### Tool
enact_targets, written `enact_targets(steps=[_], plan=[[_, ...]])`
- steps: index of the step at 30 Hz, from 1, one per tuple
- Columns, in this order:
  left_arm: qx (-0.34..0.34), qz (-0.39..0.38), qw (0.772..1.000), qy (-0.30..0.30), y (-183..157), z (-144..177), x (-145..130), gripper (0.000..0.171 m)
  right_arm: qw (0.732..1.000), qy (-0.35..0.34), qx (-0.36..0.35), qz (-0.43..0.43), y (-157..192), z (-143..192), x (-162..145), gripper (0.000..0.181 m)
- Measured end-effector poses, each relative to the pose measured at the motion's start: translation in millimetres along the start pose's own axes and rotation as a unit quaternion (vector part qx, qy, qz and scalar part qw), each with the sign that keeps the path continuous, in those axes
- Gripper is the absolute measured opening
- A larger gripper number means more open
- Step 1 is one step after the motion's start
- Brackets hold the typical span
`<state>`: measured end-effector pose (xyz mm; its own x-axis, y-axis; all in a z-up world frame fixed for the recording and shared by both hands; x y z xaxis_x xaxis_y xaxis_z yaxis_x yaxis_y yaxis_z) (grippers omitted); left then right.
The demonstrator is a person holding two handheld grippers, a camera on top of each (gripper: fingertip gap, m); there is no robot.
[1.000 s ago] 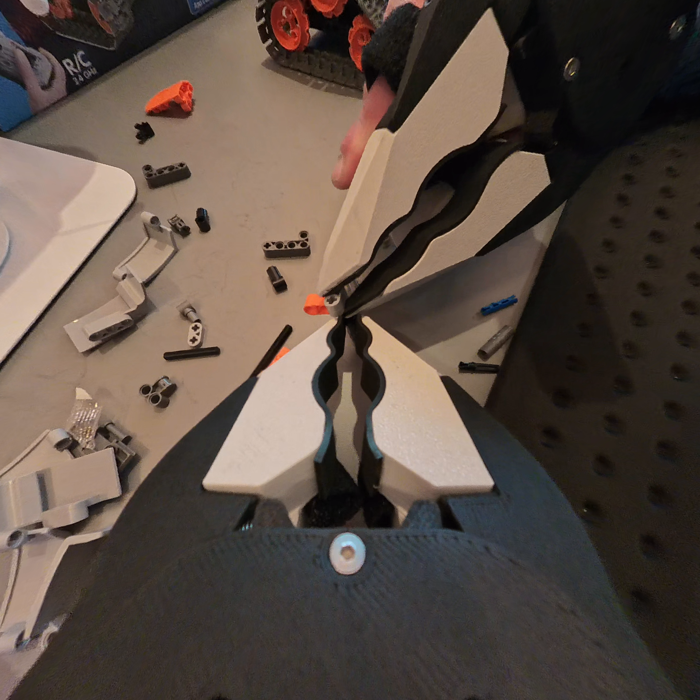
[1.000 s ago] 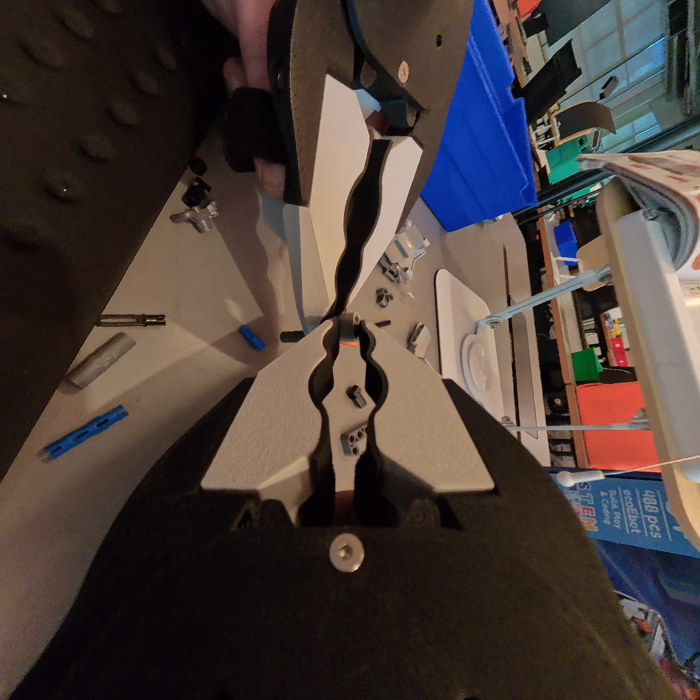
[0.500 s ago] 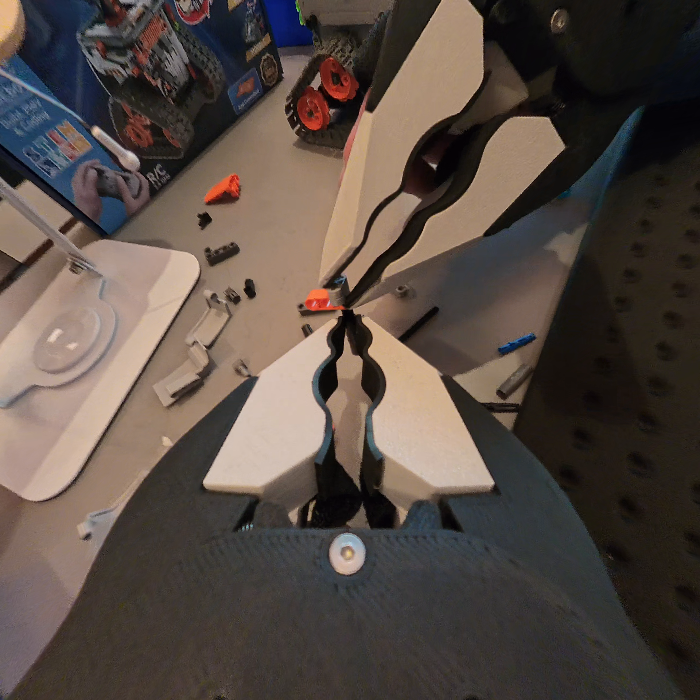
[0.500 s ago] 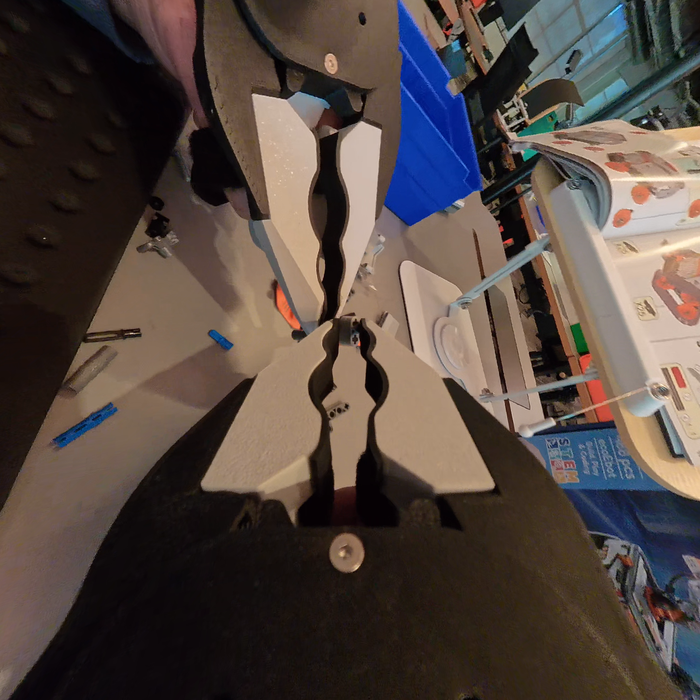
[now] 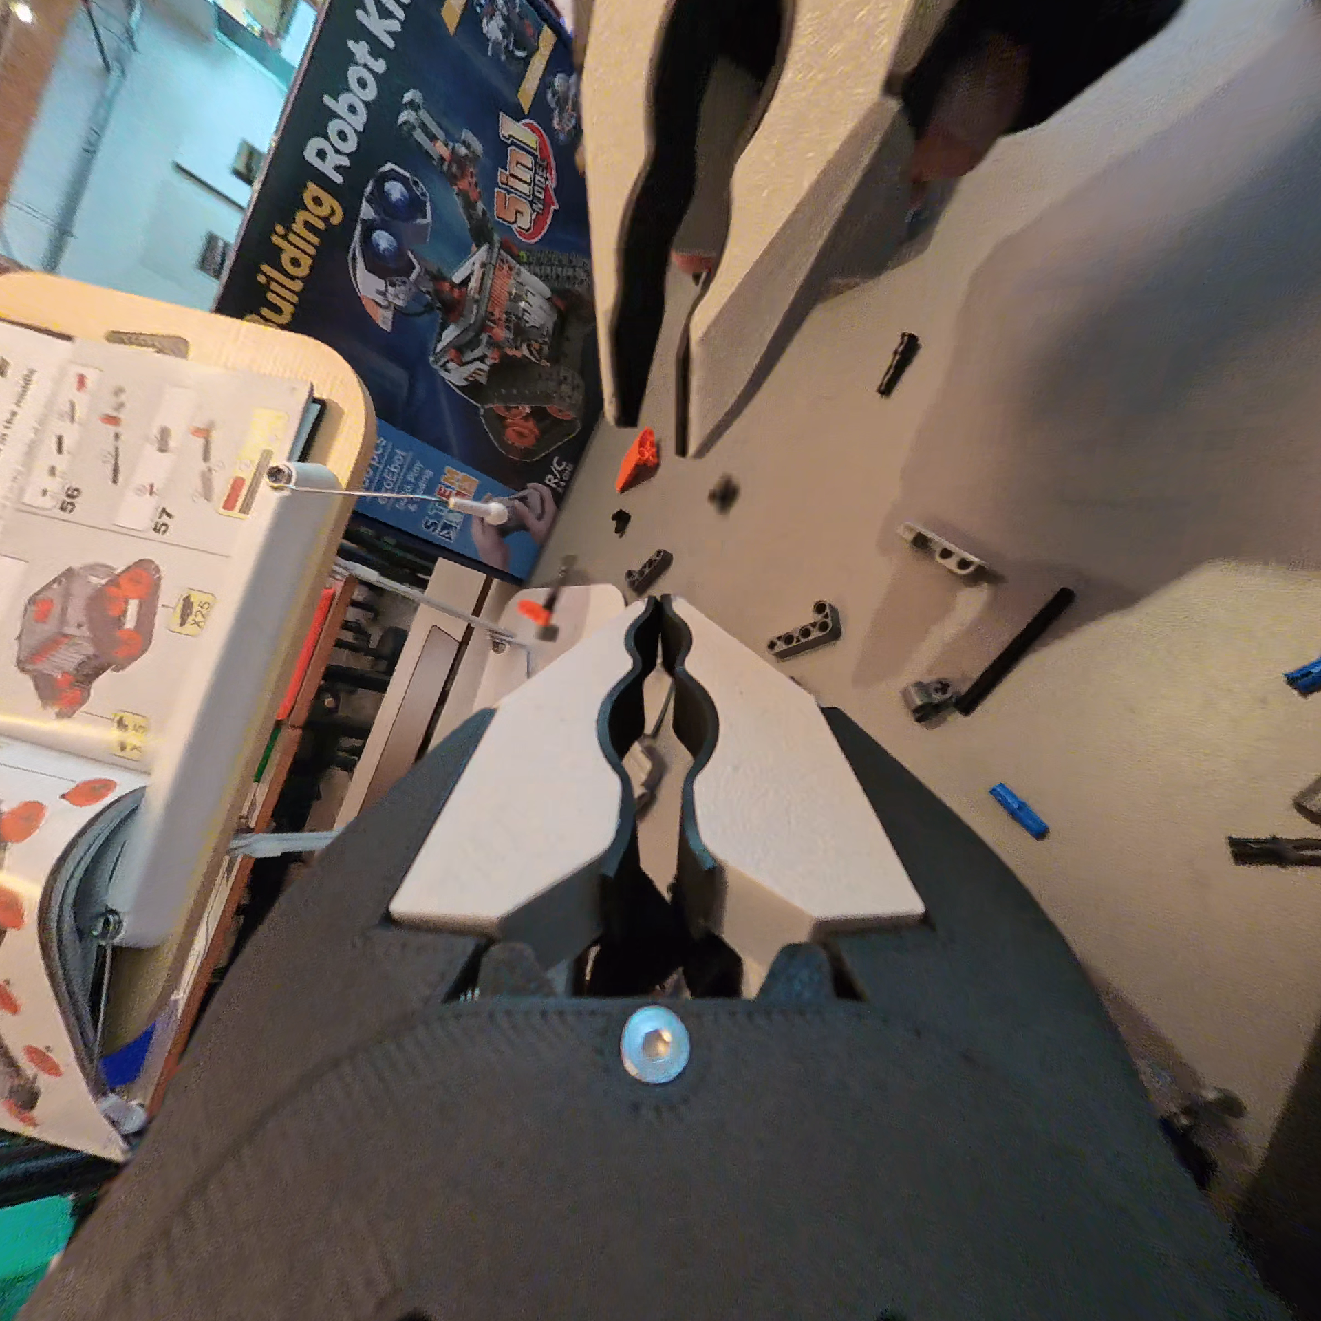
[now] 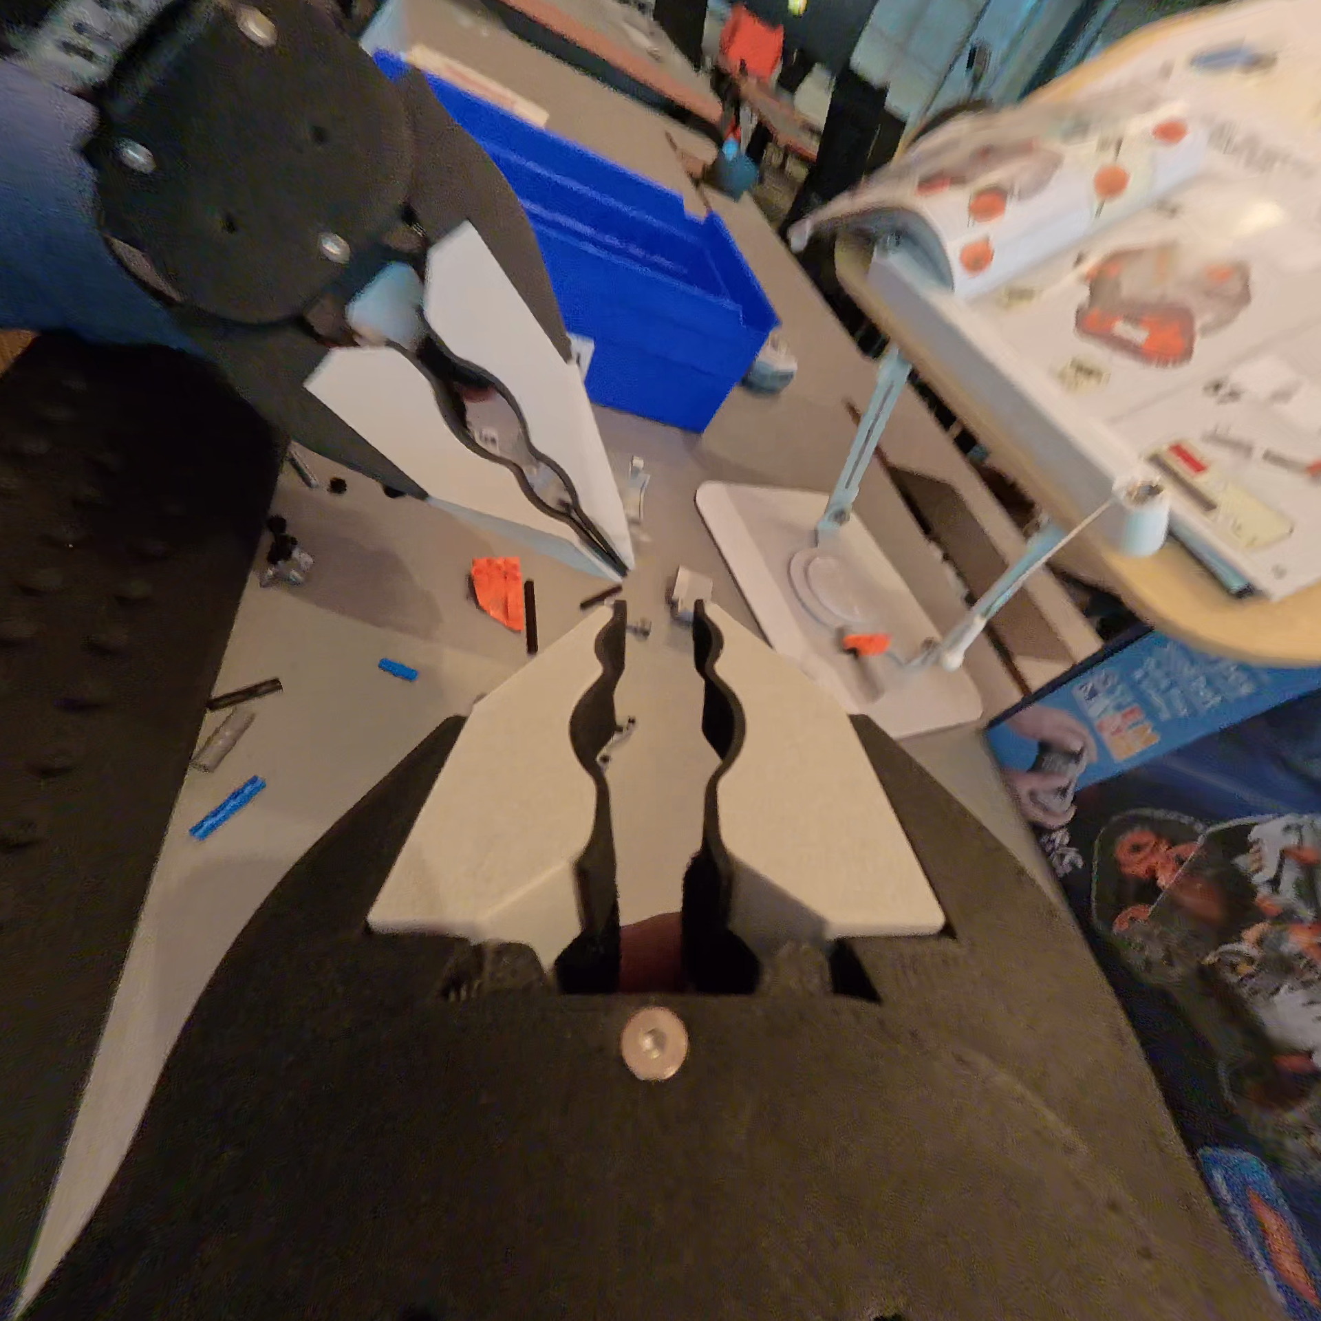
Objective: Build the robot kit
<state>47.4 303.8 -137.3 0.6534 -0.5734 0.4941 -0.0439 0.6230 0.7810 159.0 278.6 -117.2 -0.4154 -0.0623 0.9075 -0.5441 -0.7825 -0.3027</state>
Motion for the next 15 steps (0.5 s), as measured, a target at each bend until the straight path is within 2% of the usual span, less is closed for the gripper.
enact_targets(steps=[5,7,12,15], plan=[[-0.022,0.008,1.000,0.011,-3.3,-0.9,-11.0,0.000,0.995,0.065,-0.006,-0.074,-21.5,-1.3,-24.4,0.021],[-0.038,0.009,0.999,0.036,-6.5,-4.8,-23.4,0.000,0.992,0.090,-0.017,-0.089,-29.3,-2.6,-33.7,0.023],[-0.049,0.029,0.997,0.042,-6.5,-13.9,-34.3,0.000,0.986,0.131,-0.046,-0.097,-37.4,-13.3,-47.7,0.024],[-0.051,0.040,0.997,0.043,-6.2,-19.1,-38.4,0.000,0.981,0.142,-0.094,-0.093,-49.3,-20.3,-46.4,0.029]])
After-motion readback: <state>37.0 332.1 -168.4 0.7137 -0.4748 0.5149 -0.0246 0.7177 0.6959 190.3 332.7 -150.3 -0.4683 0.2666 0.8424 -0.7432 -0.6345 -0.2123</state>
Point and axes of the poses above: each gripper's, where its closed fingertips meet, z back along the fingers, x out of its top, y = z × x across the jaws, the point moved 6 cm from there along z, back along the fingers, and after that the axes turned 6 degrees about -z, right-handed, at the moved point
